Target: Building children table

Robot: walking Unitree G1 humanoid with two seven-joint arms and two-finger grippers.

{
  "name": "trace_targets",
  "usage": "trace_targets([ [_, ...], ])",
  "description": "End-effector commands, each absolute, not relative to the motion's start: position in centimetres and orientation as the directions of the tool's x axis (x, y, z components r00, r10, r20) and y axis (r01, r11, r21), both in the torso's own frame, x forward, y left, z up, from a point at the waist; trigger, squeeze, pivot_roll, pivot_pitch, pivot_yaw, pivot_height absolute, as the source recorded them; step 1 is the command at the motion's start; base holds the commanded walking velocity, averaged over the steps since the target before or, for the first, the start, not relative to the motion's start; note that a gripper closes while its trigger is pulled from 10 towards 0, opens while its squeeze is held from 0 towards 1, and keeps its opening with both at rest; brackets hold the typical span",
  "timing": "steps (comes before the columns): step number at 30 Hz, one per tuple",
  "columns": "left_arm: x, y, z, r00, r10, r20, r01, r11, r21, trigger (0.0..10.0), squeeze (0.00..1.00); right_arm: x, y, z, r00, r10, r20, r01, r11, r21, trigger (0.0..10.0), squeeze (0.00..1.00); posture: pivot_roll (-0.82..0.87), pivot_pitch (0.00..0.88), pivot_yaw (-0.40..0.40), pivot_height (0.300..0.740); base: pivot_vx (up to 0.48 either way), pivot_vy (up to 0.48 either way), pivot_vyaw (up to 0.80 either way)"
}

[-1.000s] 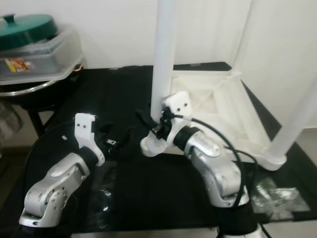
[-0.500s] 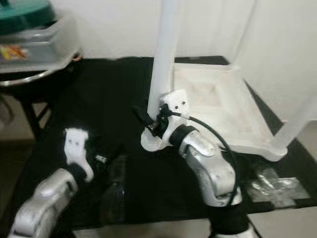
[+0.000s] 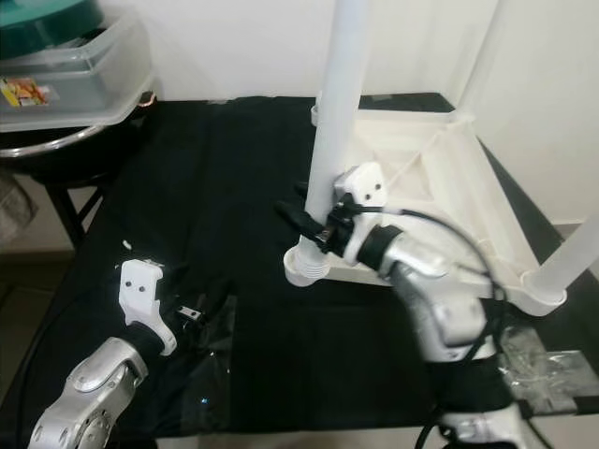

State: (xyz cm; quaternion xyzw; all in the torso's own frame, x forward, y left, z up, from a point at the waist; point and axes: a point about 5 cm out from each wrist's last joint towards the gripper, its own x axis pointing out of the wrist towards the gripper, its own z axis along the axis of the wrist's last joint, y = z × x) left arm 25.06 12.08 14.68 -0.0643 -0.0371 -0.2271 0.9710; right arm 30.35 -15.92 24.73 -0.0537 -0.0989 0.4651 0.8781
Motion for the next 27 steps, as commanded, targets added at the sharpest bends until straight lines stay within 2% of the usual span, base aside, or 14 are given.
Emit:
trace_targets([
  [1,24.7,12.0,14.7,0.887,-0.448,0.113,0.46,0.881,-0.115,10.0,0.0,30.0,-15.9,25.4,0.471,0.87,0.148,-0.849,0.492,-0.193,10.0,0.0,-0.02,0.171,0.016,0.74,0.0,0.0,0.0],
  [6,23.8,11.3,15.1,0.854,-0.501,0.137,0.515,0.853,-0.089,10.0,0.0,31.0,-15.7,26.2,0.364,0.919,0.152,-0.899,0.389,-0.203,10.0,0.0,-0.01,0.209,0.024,0.74,0.0,0.0,0.0],
  [9,23.6,11.2,15.2,0.85,-0.508,0.142,0.521,0.849,-0.083,10.0,0.0,31.1,-15.6,26.2,0.339,0.931,0.135,-0.905,0.362,-0.223,10.0,0.0,0.0,0.219,0.028,0.74,0.0,0.0,0.0],
  [13,23.4,11.2,15.3,0.847,-0.511,0.147,0.525,0.848,-0.076,10.0,0.0,31.3,-15.4,26.4,0.317,0.942,0.108,-0.909,0.334,-0.25,10.0,0.0,0.0,0.239,0.033,0.74,0.0,0.0,0.0],
  [18,22.6,11.0,16.1,0.828,-0.535,0.17,0.545,0.838,-0.014,10.0,0.0,32.8,-15.5,27.1,0.316,0.949,-0.022,-0.876,0.283,-0.39,10.0,0.0,0.01,0.277,0.029,0.74,0.0,0.0,0.0],
  [27,22.3,10.9,16.4,0.82,-0.544,0.178,0.549,0.835,0.025,10.0,0.0,33.2,-15.3,28.2,0.262,0.965,-0.028,-0.881,0.227,-0.416,10.0,0.0,0.02,0.282,0.026,0.74,0.0,0.0,0.0],
])
